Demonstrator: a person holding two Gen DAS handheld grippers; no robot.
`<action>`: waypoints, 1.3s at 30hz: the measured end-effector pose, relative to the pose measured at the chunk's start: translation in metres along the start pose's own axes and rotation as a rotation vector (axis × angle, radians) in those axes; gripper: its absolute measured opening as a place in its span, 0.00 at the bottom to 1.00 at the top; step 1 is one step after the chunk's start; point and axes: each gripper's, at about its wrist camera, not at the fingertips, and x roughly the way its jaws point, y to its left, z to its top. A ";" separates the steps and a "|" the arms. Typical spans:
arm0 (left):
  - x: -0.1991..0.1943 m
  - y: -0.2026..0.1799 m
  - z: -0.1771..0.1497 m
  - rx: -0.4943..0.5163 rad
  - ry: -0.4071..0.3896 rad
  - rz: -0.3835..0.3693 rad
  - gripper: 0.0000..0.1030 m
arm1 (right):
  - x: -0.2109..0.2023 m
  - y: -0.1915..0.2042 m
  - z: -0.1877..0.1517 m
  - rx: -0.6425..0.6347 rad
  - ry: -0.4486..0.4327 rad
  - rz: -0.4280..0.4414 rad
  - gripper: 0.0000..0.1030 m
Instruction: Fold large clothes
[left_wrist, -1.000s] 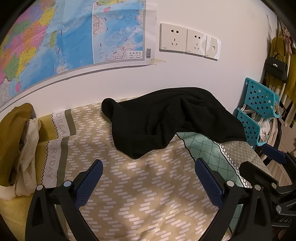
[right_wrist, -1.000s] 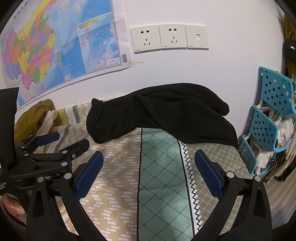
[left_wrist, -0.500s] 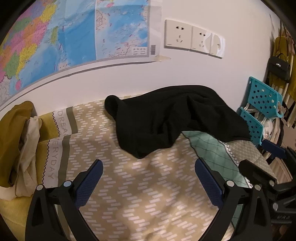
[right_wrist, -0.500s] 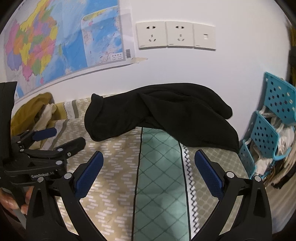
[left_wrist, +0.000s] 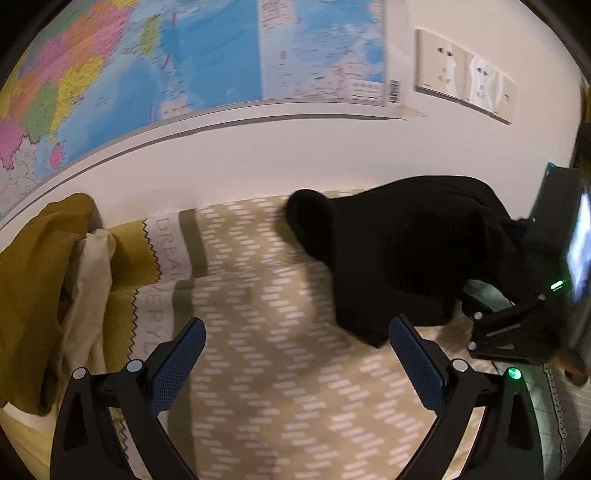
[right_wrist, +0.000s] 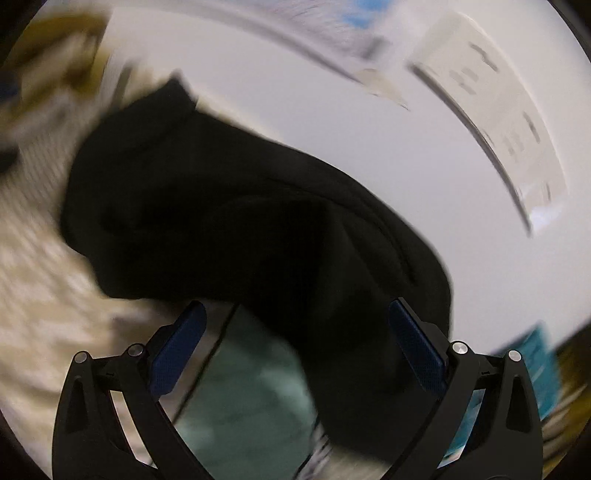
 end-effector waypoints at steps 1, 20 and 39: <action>0.002 0.003 0.001 -0.004 0.001 0.009 0.93 | 0.007 0.006 0.004 -0.060 -0.012 -0.015 0.94; 0.042 0.037 0.020 0.066 -0.013 0.088 0.93 | 0.017 -0.020 0.031 -0.032 -0.077 0.312 0.23; 0.027 -0.079 0.027 0.546 -0.310 -0.321 0.93 | -0.150 -0.282 -0.048 0.684 -0.317 0.233 0.10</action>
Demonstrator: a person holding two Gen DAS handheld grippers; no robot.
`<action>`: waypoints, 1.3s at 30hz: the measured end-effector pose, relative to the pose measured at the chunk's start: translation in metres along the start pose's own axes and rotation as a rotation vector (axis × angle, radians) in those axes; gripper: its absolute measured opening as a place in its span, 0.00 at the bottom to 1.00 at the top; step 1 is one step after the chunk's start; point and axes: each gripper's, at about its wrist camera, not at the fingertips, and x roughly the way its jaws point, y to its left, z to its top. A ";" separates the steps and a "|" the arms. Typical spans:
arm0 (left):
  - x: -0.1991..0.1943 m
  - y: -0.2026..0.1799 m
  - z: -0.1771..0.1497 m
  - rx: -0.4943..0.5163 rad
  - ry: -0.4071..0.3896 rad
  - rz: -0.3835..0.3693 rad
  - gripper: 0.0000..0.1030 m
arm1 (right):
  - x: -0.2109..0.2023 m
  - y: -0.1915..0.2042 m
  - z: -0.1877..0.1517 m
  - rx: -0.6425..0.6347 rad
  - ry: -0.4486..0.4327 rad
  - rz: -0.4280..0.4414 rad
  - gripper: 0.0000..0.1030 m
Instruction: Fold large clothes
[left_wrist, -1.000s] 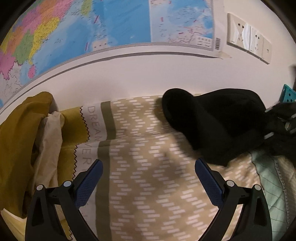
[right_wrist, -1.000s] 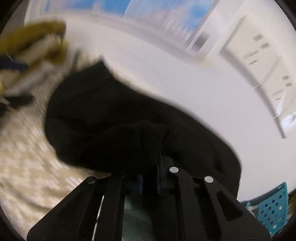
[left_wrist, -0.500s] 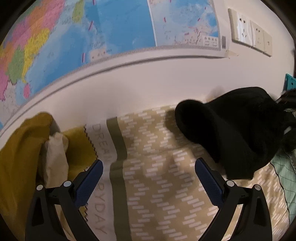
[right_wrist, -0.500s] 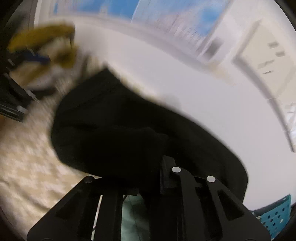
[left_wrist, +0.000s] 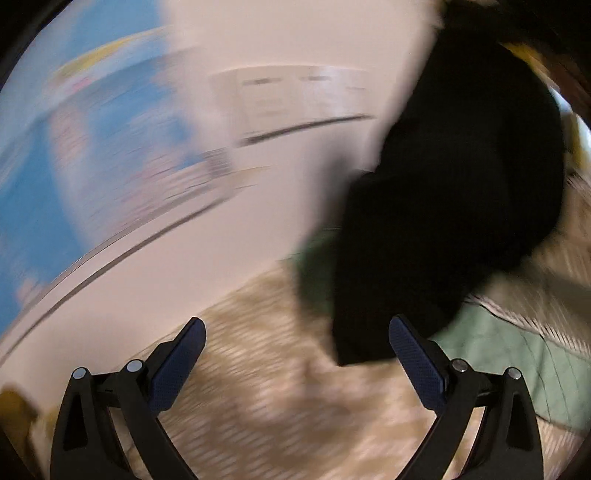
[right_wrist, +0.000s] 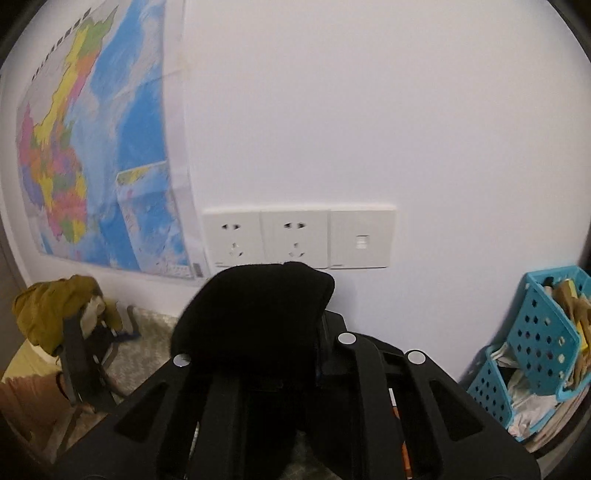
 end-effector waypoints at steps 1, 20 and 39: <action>0.003 -0.013 -0.002 0.046 -0.008 -0.018 0.93 | -0.002 -0.006 0.002 0.006 0.002 -0.001 0.10; 0.078 -0.074 0.050 0.061 0.052 -0.007 0.33 | -0.012 -0.016 0.029 0.071 -0.045 0.005 0.10; -0.130 0.022 0.263 -0.305 -0.499 0.024 0.03 | -0.263 0.015 0.129 -0.026 -0.441 -0.209 0.09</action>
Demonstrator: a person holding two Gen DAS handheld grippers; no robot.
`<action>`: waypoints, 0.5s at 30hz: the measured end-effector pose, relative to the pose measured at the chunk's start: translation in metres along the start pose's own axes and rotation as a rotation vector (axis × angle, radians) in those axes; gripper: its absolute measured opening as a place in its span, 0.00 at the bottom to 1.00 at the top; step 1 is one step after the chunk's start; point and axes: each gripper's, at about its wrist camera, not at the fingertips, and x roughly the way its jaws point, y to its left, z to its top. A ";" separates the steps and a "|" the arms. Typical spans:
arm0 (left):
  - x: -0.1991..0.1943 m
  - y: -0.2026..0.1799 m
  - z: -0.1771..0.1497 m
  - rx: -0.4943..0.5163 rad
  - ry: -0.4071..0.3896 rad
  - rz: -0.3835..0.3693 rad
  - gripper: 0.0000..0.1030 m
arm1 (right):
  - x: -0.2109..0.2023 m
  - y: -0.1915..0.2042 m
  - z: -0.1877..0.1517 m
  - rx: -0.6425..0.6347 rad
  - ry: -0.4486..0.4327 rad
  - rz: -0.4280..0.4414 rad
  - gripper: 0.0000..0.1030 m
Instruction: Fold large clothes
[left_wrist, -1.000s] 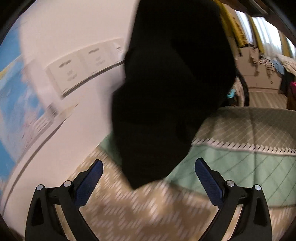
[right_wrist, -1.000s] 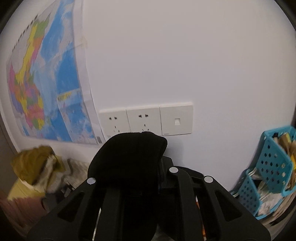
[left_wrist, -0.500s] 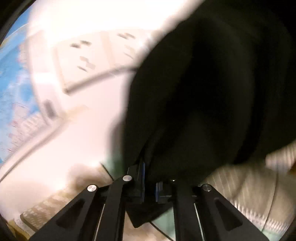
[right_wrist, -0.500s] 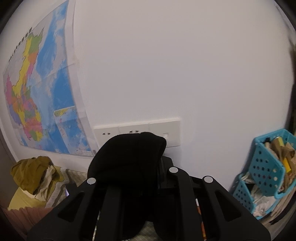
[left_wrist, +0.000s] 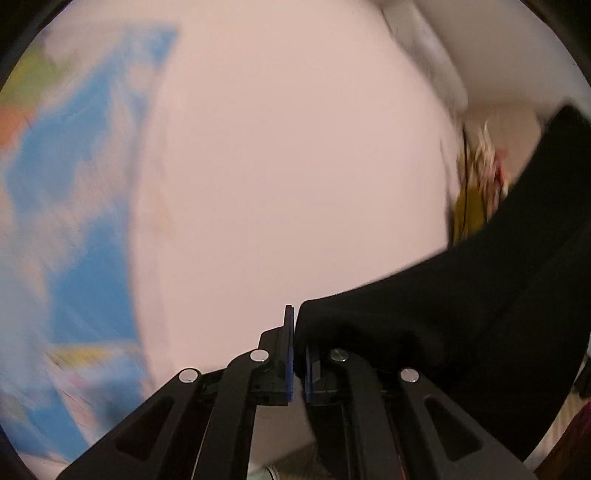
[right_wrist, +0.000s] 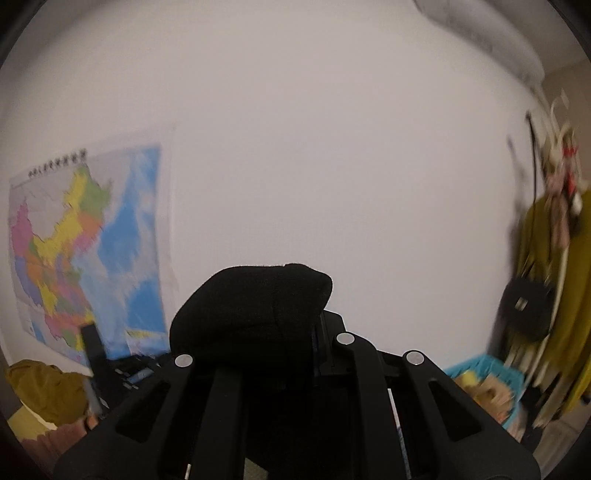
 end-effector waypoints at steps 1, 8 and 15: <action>-0.020 0.003 0.014 -0.004 -0.024 0.001 0.03 | -0.016 0.003 0.008 -0.004 -0.025 0.013 0.09; -0.170 -0.006 0.083 0.068 -0.217 0.089 0.03 | -0.118 0.042 0.037 -0.039 -0.185 0.155 0.09; -0.326 0.006 0.106 0.165 -0.271 0.272 0.03 | -0.171 0.080 0.045 -0.054 -0.172 0.361 0.09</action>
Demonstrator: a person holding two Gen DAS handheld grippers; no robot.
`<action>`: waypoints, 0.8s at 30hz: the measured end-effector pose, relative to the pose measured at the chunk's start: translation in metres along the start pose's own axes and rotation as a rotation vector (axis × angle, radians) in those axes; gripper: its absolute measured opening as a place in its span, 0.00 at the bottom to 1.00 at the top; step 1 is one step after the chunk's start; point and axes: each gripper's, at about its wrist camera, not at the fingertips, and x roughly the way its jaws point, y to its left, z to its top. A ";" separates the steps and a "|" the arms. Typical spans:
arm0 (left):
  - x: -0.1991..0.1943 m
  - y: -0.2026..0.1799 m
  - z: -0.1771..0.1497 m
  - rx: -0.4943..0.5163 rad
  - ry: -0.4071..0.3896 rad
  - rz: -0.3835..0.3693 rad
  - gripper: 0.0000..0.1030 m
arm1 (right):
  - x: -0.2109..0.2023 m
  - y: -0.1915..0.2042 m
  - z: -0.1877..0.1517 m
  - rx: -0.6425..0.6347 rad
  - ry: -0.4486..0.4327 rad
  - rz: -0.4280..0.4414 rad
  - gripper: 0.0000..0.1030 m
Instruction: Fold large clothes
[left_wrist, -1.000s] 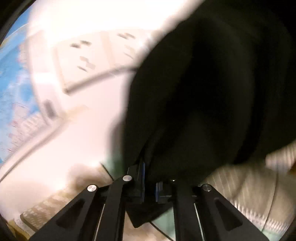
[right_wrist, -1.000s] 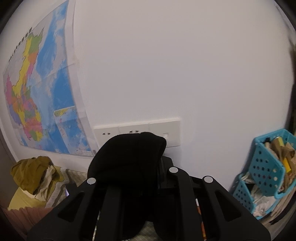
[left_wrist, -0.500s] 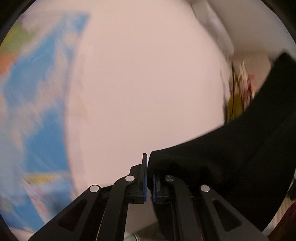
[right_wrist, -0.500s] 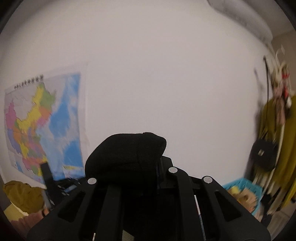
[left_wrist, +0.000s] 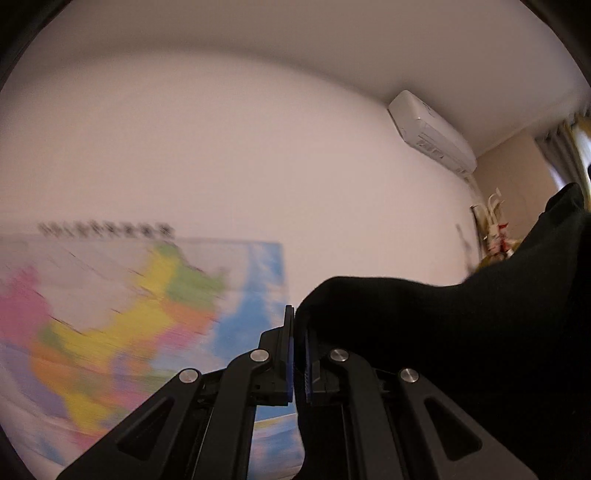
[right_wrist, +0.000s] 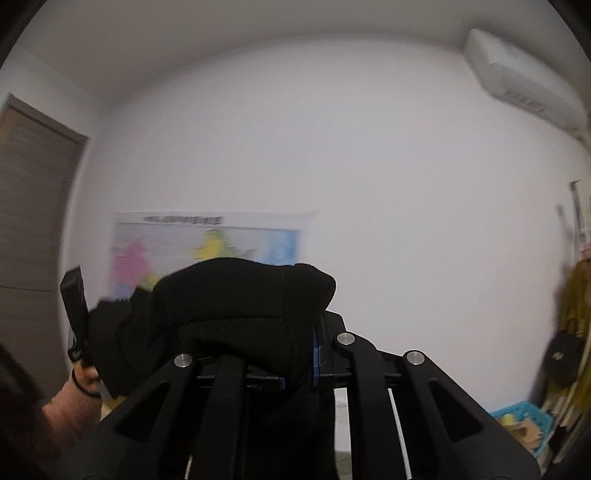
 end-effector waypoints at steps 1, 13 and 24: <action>-0.015 0.001 0.003 0.023 0.002 0.031 0.03 | -0.001 0.007 0.000 0.006 0.013 0.035 0.09; 0.040 0.052 -0.166 -0.003 0.605 0.186 0.03 | 0.184 0.000 -0.183 0.252 0.500 0.278 0.11; 0.146 0.093 -0.447 -0.210 1.138 0.226 0.02 | 0.364 0.000 -0.468 0.401 1.059 0.148 0.11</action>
